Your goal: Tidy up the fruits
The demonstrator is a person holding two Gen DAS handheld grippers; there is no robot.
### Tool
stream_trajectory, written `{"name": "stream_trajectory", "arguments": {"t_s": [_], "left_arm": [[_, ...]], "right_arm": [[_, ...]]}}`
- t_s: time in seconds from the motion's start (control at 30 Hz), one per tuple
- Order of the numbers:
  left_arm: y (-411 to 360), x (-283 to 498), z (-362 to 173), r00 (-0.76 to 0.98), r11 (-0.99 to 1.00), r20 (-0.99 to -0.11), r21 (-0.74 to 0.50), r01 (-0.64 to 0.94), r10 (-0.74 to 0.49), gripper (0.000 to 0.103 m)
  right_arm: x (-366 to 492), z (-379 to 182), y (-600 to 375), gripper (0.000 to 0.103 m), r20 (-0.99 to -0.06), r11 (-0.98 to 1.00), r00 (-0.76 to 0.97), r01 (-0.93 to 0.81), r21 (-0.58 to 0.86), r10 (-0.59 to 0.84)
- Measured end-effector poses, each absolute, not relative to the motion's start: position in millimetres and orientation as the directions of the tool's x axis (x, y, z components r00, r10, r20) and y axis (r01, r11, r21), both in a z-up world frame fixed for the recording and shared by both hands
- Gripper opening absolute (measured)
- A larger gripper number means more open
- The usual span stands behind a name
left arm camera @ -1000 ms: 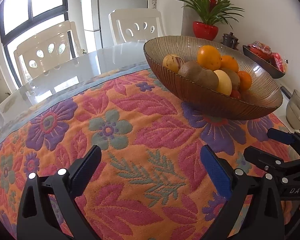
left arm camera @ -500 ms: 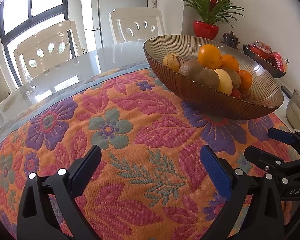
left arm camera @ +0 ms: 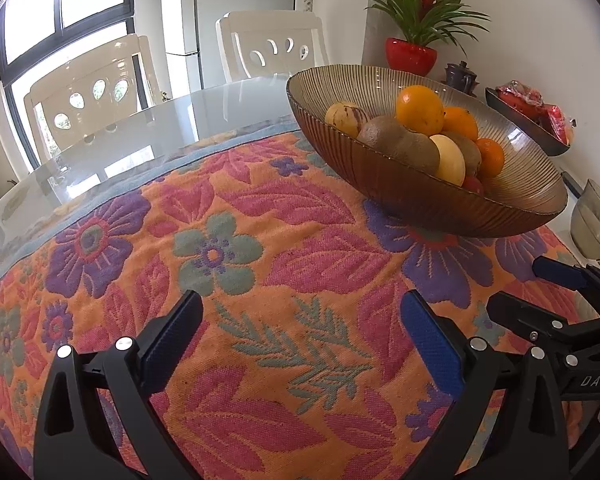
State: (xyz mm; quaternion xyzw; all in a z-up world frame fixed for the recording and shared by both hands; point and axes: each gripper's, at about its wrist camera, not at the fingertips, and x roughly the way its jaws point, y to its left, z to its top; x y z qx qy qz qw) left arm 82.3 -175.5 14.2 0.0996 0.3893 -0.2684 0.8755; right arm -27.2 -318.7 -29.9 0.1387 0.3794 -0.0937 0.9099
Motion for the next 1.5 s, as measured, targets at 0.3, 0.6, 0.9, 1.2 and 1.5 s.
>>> {"name": "stream_trajectory", "arguments": {"t_s": [0.3, 0.6, 0.9, 1.2, 1.5], "left_arm": [[-176.8, 81.1, 14.4, 0.552, 0.834, -0.735, -0.033, 0.551, -0.394, 0.098], [-177.1, 81.2, 14.5, 0.552, 0.834, -0.735, -0.033, 0.551, -0.394, 0.098], [-177.3, 80.3, 14.8, 0.552, 0.834, -0.735, -0.033, 0.551, -0.394, 0.098], [-177.3, 80.4, 14.6, 0.55, 0.834, -0.736, -0.036, 0.551, -0.395, 0.098], [-177.8, 80.1, 13.7, 0.546, 0.833, -0.738, -0.039, 0.551, -0.396, 0.098]], "right_arm": [[-27.3, -30.0, -318.6, 0.1, -0.716, 0.944, 0.695, 0.276, 0.181, -0.065], [-27.2, -30.0, -318.7, 0.1, -0.717, 0.944, 0.694, 0.276, 0.182, -0.065], [-27.2, -30.0, -318.6, 0.1, -0.716, 0.944, 0.695, 0.276, 0.181, -0.065], [-27.3, -30.0, -318.6, 0.1, -0.716, 0.944, 0.695, 0.276, 0.181, -0.065], [-27.4, -30.3, -319.0, 0.1, -0.717, 0.944, 0.694, 0.275, 0.179, -0.066]]}}
